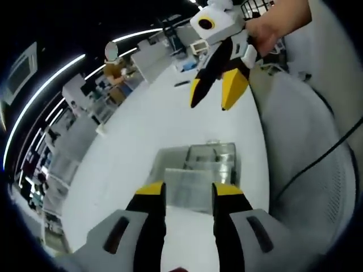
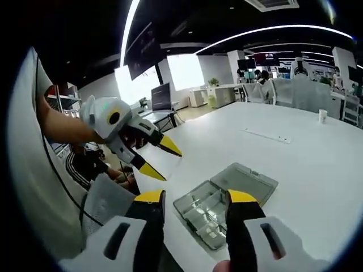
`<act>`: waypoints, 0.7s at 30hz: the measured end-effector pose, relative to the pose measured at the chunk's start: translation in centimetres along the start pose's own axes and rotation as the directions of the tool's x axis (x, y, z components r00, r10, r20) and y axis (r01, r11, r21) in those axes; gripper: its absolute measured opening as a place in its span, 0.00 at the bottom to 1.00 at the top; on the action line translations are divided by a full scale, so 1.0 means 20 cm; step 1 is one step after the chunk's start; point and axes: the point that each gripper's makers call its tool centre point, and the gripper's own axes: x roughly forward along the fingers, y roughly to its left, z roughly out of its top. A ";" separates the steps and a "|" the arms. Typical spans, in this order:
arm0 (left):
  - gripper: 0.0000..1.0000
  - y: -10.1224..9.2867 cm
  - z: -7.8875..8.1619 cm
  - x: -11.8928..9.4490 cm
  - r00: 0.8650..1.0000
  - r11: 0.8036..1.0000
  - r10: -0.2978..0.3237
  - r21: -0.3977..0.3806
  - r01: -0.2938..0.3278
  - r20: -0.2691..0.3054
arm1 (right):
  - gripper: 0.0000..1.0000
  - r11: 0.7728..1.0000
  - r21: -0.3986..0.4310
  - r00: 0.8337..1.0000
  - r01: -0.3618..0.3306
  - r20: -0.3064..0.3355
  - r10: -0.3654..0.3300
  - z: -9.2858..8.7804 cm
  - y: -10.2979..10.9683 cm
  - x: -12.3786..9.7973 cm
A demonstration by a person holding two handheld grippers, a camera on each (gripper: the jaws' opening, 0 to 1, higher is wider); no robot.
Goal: Insert the divider into the dual guide fixture by aligning both edges with the guide slots and pushing it downward to the bottom, including one-sided entry, uneven engagement, binding, and posture correction.
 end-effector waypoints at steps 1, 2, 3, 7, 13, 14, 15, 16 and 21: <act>0.29 0.00 0.00 0.00 1.000 1.000 0.003 0.000 -0.003 0.002 | 0.38 1.000 0.007 1.000 -0.003 0.006 0.003 0.01 0.00 0.00; 0.29 0.00 0.01 0.00 1.000 1.000 0.007 -0.002 -0.007 0.005 | 0.37 1.000 0.011 1.000 -0.005 0.011 0.005 0.01 0.00 0.00; 0.29 0.00 0.01 0.00 1.000 1.000 0.010 -0.004 -0.010 0.009 | 0.37 1.000 0.013 1.000 -0.005 0.013 0.005 0.02 0.00 0.00; 0.29 0.01 0.03 0.00 1.000 1.000 0.023 -0.005 -0.023 0.020 | 0.35 1.000 0.023 1.000 -0.005 0.025 0.004 0.04 0.00 0.00; 0.29 0.02 0.07 0.00 0.998 0.999 0.049 -0.006 -0.049 0.042 | 0.31 0.998 0.068 0.998 -0.014 0.063 0.010 0.09 -0.02 0.00; 0.29 0.02 0.07 0.00 0.998 0.999 0.053 -0.005 -0.053 0.044 | 0.30 0.997 0.073 0.998 -0.014 0.068 0.009 0.10 -0.02 0.00; 0.29 0.02 0.07 0.00 0.997 0.998 0.058 -0.003 -0.058 0.045 | 0.30 0.997 0.081 0.997 -0.012 0.075 0.006 0.11 -0.02 -0.01; 0.29 0.03 0.08 0.00 0.997 0.998 0.061 -0.002 -0.061 0.046 | 0.29 0.996 0.088 0.997 -0.013 0.078 0.006 0.11 -0.02 -0.01; 0.29 0.03 0.10 0.00 0.996 0.997 0.075 0.002 -0.075 0.058 | 0.26 0.992 0.124 0.995 -0.012 0.104 -0.001 0.14 -0.03 -0.01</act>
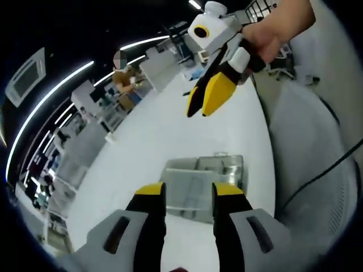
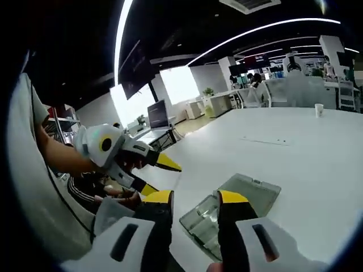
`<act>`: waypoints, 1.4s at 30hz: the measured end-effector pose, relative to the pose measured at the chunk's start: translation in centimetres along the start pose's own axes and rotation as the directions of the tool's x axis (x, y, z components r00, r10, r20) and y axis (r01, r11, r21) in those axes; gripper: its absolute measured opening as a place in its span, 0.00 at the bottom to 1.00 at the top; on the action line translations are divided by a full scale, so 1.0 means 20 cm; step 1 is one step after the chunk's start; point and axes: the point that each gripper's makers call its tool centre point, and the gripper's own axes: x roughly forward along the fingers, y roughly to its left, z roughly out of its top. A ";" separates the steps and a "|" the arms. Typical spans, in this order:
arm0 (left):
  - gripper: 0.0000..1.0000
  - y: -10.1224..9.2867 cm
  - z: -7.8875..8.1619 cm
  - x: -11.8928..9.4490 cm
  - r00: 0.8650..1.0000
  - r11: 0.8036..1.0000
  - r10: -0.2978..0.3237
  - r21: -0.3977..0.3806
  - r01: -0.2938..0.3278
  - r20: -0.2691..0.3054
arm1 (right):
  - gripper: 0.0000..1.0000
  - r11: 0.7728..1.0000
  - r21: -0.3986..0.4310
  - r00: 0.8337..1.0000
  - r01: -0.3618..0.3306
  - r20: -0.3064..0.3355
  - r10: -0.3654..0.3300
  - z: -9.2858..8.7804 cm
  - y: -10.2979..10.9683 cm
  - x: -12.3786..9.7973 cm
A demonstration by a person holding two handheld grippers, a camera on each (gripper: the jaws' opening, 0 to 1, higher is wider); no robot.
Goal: Insert the divider into the dual guide fixture by aligning both edges with the guide slots and pushing it downward to the bottom, including one-sided entry, uneven engagement, binding, and posture correction.
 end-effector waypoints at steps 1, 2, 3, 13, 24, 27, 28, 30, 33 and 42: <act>0.29 0.00 0.00 0.00 1.000 1.000 0.002 0.001 -0.002 0.001 | 0.26 1.000 0.007 1.000 -0.001 0.005 0.001 0.01 0.00 0.00; 0.29 0.00 0.01 0.00 1.000 1.000 0.004 0.002 -0.004 0.003 | 0.26 1.000 0.011 1.000 -0.002 0.007 0.002 0.01 0.00 0.00; 0.29 0.00 0.01 0.00 1.000 1.000 0.007 0.002 -0.007 0.005 | 0.25 1.000 0.012 1.000 -0.003 0.009 0.003 0.01 0.00 0.00; 0.29 0.01 0.05 0.01 1.000 0.999 0.023 0.037 -0.024 0.014 | 0.22 0.997 0.066 0.999 -0.034 0.036 0.032 0.05 0.04 0.02; 0.29 0.01 0.08 0.01 0.999 0.996 0.043 0.080 -0.045 0.028 | 0.19 0.992 0.109 0.997 -0.067 0.049 0.062 0.09 0.07 0.02; 0.29 0.01 0.08 0.01 0.998 0.995 0.046 0.089 -0.049 0.031 | 0.19 0.991 0.114 0.997 -0.073 0.048 0.068 0.09 0.08 0.03; 0.29 0.01 0.09 0.01 0.998 0.994 0.046 0.093 -0.049 0.032 | 0.19 0.990 0.116 0.996 -0.076 0.049 0.070 0.10 0.08 0.03; 0.29 0.01 0.09 0.01 0.998 0.994 0.047 0.098 -0.050 0.036 | 0.19 0.989 0.120 0.996 -0.081 0.049 0.075 0.10 0.09 0.03; 0.29 0.01 0.10 0.01 0.998 0.993 0.050 0.107 -0.053 0.039 | 0.19 0.988 0.129 0.995 -0.088 0.052 0.082 0.10 0.10 0.03; 0.29 0.01 0.11 0.01 0.998 0.991 0.052 0.120 -0.058 0.047 | 0.18 0.984 0.148 0.995 -0.103 0.035 0.099 0.09 0.11 0.04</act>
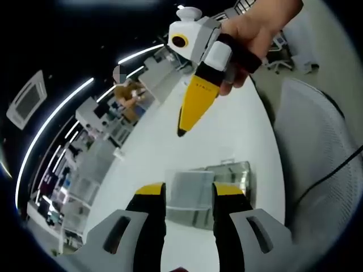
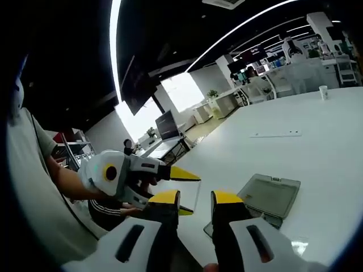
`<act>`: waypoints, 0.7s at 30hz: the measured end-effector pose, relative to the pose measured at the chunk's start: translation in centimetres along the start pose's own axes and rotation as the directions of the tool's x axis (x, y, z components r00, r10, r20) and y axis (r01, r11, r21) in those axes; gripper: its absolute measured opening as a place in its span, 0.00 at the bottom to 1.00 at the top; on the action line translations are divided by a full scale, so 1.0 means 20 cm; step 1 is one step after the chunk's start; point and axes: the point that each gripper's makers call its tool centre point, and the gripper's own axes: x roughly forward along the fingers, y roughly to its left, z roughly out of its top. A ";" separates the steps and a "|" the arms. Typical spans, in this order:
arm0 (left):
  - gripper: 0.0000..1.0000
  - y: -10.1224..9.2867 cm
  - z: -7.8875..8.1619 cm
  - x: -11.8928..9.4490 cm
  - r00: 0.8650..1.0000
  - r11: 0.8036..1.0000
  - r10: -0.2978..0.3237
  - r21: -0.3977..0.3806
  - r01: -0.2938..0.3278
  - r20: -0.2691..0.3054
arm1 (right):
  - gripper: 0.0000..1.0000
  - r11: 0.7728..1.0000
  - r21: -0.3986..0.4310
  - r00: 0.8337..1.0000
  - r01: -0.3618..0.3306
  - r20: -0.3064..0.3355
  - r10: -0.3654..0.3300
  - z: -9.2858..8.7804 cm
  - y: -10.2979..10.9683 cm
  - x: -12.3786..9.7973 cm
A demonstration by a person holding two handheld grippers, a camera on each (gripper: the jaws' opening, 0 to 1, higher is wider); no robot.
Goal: Insert the divider into the dual guide fixture by aligning both edges with the guide slots and pushing it downward to the bottom, including one-sided entry, uneven engagement, binding, and posture correction.
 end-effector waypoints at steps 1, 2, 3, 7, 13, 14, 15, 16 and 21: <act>0.29 0.00 0.00 0.00 1.000 1.000 0.000 0.000 0.000 0.002 | 0.18 1.000 0.003 1.000 -0.001 -0.001 0.001 0.00 0.00 0.00; 0.29 0.00 0.00 0.00 1.000 1.000 0.000 0.001 0.000 0.002 | 0.18 1.000 0.006 1.000 -0.002 -0.001 0.002 0.00 0.00 0.00; 0.29 0.00 0.01 0.00 1.000 1.000 0.001 0.003 -0.001 0.004 | 0.17 1.000 0.006 1.000 -0.003 0.000 0.003 0.00 0.00 0.00; 0.29 0.00 0.02 0.00 1.000 1.000 0.005 0.005 -0.005 0.010 | 0.17 1.000 0.007 1.000 -0.006 0.003 0.006 0.01 0.01 0.00; 0.29 0.00 0.03 0.01 1.000 1.000 0.008 0.007 -0.008 0.016 | 0.16 1.000 0.018 1.000 -0.009 0.000 0.009 0.01 0.01 0.00; 0.29 0.01 0.03 0.01 1.000 1.000 0.010 0.008 -0.010 0.017 | 0.16 1.000 0.020 1.000 -0.010 -0.001 0.010 0.01 0.01 0.01; 0.29 0.01 0.03 0.01 1.000 1.000 0.010 0.008 -0.011 0.019 | 0.15 1.000 0.020 1.000 -0.012 -0.001 0.012 0.01 0.01 0.01; 0.29 0.01 0.03 0.00 1.000 1.000 0.012 0.009 -0.012 0.020 | 0.14 1.000 0.019 1.000 -0.014 0.000 0.014 0.01 0.02 0.01; 0.29 0.01 0.04 0.01 1.000 1.000 0.019 0.022 -0.019 0.023 | 0.14 0.999 0.026 1.000 -0.026 -0.006 0.026 0.01 0.03 0.02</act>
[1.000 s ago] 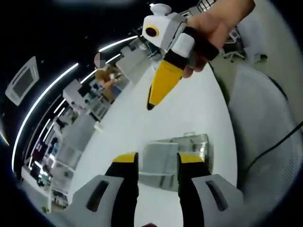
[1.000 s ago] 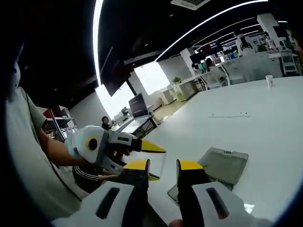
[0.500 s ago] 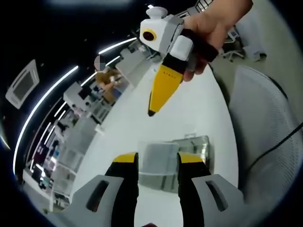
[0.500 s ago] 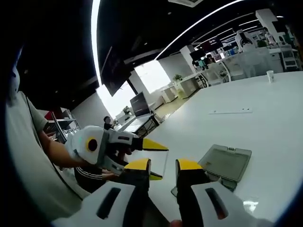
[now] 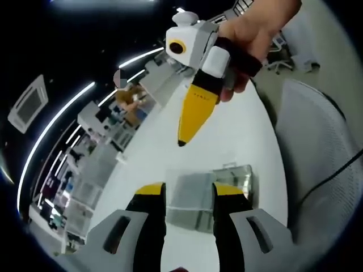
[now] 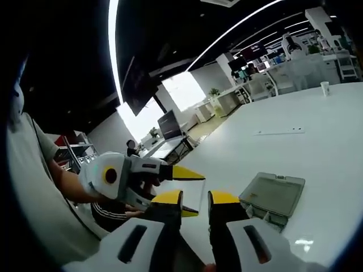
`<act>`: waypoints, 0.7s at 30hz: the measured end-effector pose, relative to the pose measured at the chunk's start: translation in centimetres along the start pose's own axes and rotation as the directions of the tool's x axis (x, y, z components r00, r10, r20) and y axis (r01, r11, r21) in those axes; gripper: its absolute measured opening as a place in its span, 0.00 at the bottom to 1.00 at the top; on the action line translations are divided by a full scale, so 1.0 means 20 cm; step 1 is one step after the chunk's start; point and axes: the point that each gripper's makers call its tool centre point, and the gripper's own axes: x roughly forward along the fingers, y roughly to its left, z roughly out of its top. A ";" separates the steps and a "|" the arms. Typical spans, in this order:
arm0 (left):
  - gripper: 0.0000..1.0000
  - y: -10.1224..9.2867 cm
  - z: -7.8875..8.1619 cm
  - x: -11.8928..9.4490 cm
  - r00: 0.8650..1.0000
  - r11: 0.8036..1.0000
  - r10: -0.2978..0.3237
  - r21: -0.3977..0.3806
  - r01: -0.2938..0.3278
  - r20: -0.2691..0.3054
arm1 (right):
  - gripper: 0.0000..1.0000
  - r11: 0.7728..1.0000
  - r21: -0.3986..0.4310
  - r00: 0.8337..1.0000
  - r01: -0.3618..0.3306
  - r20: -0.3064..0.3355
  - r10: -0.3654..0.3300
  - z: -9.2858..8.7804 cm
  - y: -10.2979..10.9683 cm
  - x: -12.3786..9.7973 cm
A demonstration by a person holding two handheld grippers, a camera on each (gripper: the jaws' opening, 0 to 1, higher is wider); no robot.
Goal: Insert the divider into the dual guide fixture by aligning both edges with the guide slots and pushing it downward to the bottom, including one-sided entry, uneven engagement, binding, and posture correction.
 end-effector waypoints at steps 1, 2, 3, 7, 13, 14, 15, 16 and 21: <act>0.29 0.00 0.00 0.00 1.000 1.000 0.001 0.004 -0.001 -0.001 | 0.14 1.000 -0.001 1.000 -0.001 0.000 0.001 0.00 0.00 0.00; 0.29 0.00 0.00 0.00 1.000 1.000 0.000 0.010 0.000 -0.001 | 0.14 1.000 0.000 1.000 -0.003 -0.001 0.003 0.00 0.00 0.00; 0.29 0.00 0.00 0.00 1.000 1.000 -0.001 0.012 0.001 -0.001 | 0.14 1.000 0.001 1.000 -0.006 -0.003 0.006 0.00 0.01 0.00; 0.29 0.00 0.01 0.01 1.000 1.000 0.000 0.022 0.000 -0.001 | 0.14 1.000 0.000 1.000 -0.012 -0.012 0.012 -0.01 0.02 0.01; 0.29 -0.01 0.02 0.01 1.000 0.999 0.000 0.034 0.000 0.000 | 0.14 1.000 0.003 1.000 -0.018 -0.025 0.019 -0.02 0.03 0.02; 0.29 -0.01 0.02 0.01 1.000 0.999 0.000 0.035 0.000 0.001 | 0.14 1.000 0.003 0.999 -0.019 -0.027 0.019 -0.02 0.03 0.03; 0.29 -0.01 0.02 0.01 1.000 0.999 0.000 0.036 0.000 0.001 | 0.14 1.000 0.002 0.999 -0.020 -0.028 0.020 -0.02 0.03 0.03; 0.29 -0.01 0.02 0.01 1.000 0.999 0.000 0.038 0.000 0.002 | 0.14 1.000 0.001 0.999 -0.020 -0.030 0.020 -0.02 0.03 0.03; 0.29 -0.01 0.04 0.01 1.000 0.999 0.001 0.046 -0.002 0.007 | 0.14 1.000 0.004 0.999 -0.016 -0.040 0.017 -0.03 0.02 0.03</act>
